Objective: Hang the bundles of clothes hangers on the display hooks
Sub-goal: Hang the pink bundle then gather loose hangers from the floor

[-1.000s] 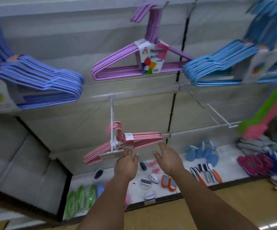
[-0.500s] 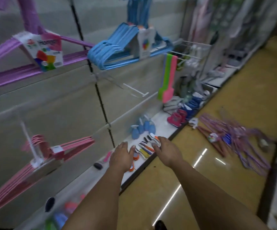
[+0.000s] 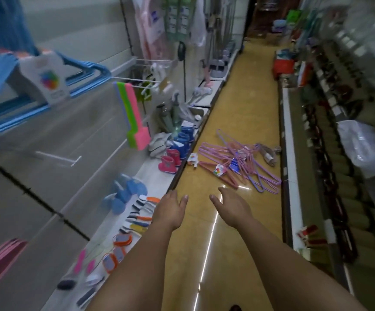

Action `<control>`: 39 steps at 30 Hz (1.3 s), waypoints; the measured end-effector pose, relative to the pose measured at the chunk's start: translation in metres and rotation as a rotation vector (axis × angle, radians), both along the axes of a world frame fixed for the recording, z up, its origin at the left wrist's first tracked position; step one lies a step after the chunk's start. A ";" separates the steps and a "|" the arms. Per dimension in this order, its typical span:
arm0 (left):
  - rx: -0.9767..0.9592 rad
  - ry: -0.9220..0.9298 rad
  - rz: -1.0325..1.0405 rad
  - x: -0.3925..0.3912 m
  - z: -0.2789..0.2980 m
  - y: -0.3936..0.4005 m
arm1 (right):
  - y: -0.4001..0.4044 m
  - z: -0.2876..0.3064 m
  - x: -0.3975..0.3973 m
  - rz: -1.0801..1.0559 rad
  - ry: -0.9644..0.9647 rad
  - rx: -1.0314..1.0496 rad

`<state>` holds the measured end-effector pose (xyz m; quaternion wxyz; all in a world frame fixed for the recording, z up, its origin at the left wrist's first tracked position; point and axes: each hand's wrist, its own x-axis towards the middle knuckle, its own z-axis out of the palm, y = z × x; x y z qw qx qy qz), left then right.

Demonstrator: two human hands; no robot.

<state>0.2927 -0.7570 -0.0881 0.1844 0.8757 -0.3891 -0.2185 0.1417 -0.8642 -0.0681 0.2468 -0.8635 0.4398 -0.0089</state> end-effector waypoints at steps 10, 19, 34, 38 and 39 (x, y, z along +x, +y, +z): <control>-0.012 0.013 -0.137 -0.053 -0.006 -0.144 | -0.122 -0.006 -0.067 -0.189 -0.003 0.023; 0.032 0.008 -0.198 -0.071 -0.016 -0.229 | -0.193 -0.023 -0.099 -0.273 -0.028 0.065; 0.013 0.076 -0.257 0.041 -0.028 -0.391 | -0.349 -0.018 -0.004 -0.355 0.008 0.058; 0.050 0.081 -0.272 0.078 -0.040 -0.424 | -0.380 -0.026 0.031 -0.371 0.015 0.072; 0.060 0.081 -0.273 0.084 -0.042 -0.431 | -0.387 -0.028 0.038 -0.371 0.019 0.072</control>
